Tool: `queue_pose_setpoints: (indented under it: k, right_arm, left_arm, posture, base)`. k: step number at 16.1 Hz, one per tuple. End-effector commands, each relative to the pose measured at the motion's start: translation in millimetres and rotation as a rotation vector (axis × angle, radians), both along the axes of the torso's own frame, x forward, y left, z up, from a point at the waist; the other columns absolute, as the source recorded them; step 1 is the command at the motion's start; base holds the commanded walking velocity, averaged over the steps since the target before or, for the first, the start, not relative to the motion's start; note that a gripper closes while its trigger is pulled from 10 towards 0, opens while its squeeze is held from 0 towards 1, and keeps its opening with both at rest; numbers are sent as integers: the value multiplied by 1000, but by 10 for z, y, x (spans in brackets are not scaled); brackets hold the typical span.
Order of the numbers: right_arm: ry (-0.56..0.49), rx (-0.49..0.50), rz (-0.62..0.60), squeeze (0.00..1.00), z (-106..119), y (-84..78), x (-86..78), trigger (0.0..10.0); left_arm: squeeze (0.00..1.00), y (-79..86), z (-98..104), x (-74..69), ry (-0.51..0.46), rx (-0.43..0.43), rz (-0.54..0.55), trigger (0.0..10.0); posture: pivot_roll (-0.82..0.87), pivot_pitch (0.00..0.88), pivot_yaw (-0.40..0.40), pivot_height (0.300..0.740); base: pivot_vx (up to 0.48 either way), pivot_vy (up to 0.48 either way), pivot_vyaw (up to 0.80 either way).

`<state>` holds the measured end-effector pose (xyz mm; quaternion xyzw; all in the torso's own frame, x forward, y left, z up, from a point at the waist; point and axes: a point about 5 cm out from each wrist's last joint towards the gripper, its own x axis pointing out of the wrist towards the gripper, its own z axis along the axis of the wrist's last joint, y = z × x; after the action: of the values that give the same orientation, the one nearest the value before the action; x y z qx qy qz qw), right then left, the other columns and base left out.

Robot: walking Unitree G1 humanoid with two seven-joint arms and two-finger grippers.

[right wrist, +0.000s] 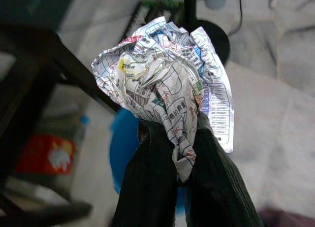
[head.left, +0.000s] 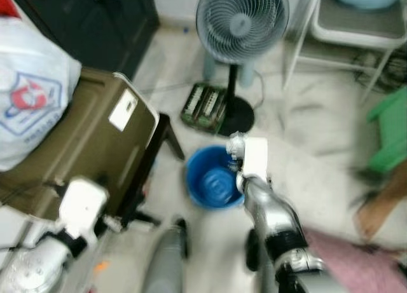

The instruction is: Clean up the room

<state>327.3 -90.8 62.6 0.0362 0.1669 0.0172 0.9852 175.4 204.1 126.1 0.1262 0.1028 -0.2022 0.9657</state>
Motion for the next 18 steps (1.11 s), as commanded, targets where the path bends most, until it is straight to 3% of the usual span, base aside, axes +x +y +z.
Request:
queue_pose_setpoints:
  k: [1,4,11,18]
  right_arm:
    - [68,17,-8,0,-158,25,-74,10000]
    - [44,29,-22,0,-81,50,43,10000]
    - [32,32,-35,0,-118,14,48,10000]
    - [-1,11,-5,0,-121,-13,29,10000]
  left_arm:
    - [0,36,52,8,0,13,3,10000]
    - [0,63,83,72,-2,25,-1,10000]
    - [0,19,116,184,-22,0,-25,10000]
    - [0,-142,65,341,-70,-64,-5,10000]
  posture:
    - [236,414,140,740]
    - [243,382,151,740]
    - [227,357,152,740]
    - [160,287,108,740]
  base:
    - [0,0,0]
    - [0,0,0]
    - [0,0,0]
    - [0,0,0]
